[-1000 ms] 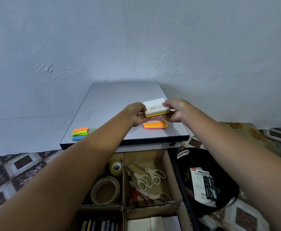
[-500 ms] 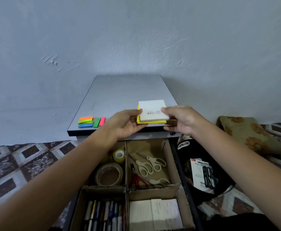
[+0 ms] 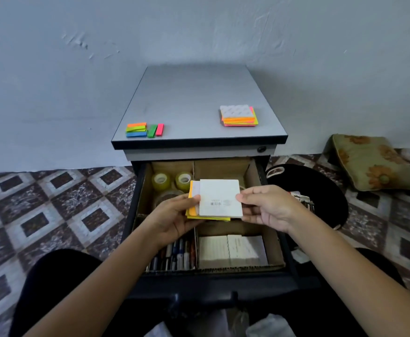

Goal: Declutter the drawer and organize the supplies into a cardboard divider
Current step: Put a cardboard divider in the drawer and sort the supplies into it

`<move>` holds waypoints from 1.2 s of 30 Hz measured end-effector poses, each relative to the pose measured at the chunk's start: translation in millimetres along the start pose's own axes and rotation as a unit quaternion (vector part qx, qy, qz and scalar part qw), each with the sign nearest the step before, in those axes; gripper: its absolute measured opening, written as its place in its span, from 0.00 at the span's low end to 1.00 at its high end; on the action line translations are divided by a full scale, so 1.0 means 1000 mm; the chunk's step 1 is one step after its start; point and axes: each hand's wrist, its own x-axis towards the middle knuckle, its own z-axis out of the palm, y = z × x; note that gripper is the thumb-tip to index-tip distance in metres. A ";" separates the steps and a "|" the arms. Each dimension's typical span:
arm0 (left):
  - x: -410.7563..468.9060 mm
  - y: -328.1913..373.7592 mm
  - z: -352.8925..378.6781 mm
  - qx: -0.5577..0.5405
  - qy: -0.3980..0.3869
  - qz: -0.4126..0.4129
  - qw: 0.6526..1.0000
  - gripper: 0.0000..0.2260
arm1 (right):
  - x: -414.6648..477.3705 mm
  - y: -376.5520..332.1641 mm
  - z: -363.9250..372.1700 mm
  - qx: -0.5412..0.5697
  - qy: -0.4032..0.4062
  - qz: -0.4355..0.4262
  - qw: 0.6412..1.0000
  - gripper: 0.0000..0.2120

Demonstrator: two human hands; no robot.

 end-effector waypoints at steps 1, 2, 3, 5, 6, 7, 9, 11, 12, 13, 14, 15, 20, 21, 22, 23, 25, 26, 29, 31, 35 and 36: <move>-0.001 -0.002 -0.004 0.007 0.008 0.001 1.000 0.08 | -0.001 0.004 -0.003 -0.005 -0.005 0.009 1.000 0.01; -0.003 -0.003 -0.009 0.013 0.021 0.004 1.000 0.09 | -0.001 0.007 -0.006 -0.008 -0.008 0.016 1.000 0.02; -0.004 -0.003 -0.014 0.017 0.037 0.009 0.999 0.09 | -0.002 0.010 -0.011 -0.012 -0.011 0.023 1.000 0.02; -0.005 -0.001 -0.023 0.014 0.065 0.019 0.998 0.11 | -0.004 0.014 -0.021 -0.040 -0.027 0.038 0.998 0.02; -0.006 0.002 -0.027 0.010 0.078 0.025 0.997 0.12 | -0.005 0.016 -0.026 -0.066 -0.037 0.048 0.996 0.03; -0.006 0.004 -0.032 0.006 0.090 0.032 0.995 0.12 | -0.005 0.019 -0.030 -0.096 -0.044 0.059 0.993 0.03; -0.007 0.008 -0.039 -0.001 0.104 0.043 0.994 0.14 | -0.005 0.027 -0.035 -0.146 -0.047 0.081 0.985 0.03; -0.008 0.010 -0.044 -0.005 0.109 0.047 0.993 0.14 | -0.003 0.036 -0.034 -0.183 -0.033 0.092 0.978 0.03; -0.008 0.010 -0.045 -0.007 0.111 0.048 0.993 0.14 | -0.002 0.040 -0.031 -0.197 -0.025 0.093 0.976 0.03; -0.008 0.010 -0.046 -0.008 0.112 0.048 0.993 0.14 | 0.000 0.044 -0.027 -0.207 -0.016 0.093 0.974 0.04; -0.008 0.009 -0.046 -0.008 0.113 0.047 0.992 0.14 | 0.002 0.047 -0.023 -0.215 -0.006 0.091 0.972 0.05; -0.008 0.008 -0.045 -0.009 0.112 0.046 0.993 0.14 | 0.004 0.051 -0.018 -0.222 0.001 0.089 0.971 0.05; -0.006 0.001 -0.042 -0.017 0.100 0.041 0.994 0.13 | 0.021 0.073 0.012 -0.198 0.002 0.133 0.971 0.06; -0.005 -0.001 -0.041 -0.017 0.098 0.040 0.994 0.13 | 0.026 0.078 0.017 -0.207 0.009 0.137 0.969 0.04; -0.005 -0.002 -0.040 -0.017 0.097 0.039 0.994 0.12 | 0.031 0.083 0.019 -0.240 0.025 0.126 0.962 0.02; -0.005 -0.003 -0.040 -0.016 0.096 0.038 0.995 0.11 | 0.035 0.087 0.019 -0.296 0.043 0.101 0.949 0.02; -0.006 -0.006 -0.039 -0.015 0.094 0.033 0.995 0.10 | 0.039 0.090 0.017 -0.422 0.063 0.047 0.903 0.05; -0.006 -0.007 -0.039 -0.015 0.095 0.031 0.995 0.09 | 0.038 0.091 0.017 -0.471 0.071 0.027 0.879 0.07; -0.006 -0.011 -0.038 -0.009 0.095 0.026 0.995 0.07 | 0.036 0.092 0.018 -0.538 0.083 -0.001 0.839 0.11; -0.006 -0.013 -0.035 -0.009 0.091 0.021 0.996 0.06 | 0.036 0.092 0.015 -0.489 0.063 0.005 0.870 0.12; -0.009 -0.017 -0.026 -0.009 0.060 0.007 0.998 0.06 | 0.021 0.074 0.002 -0.258 0.019 0.033 0.965 0.14; -0.009 -0.017 -0.023 -0.010 0.050 0.002 0.999 0.06 | 0.014 0.067 -0.002 -0.201 0.013 0.031 0.979 0.13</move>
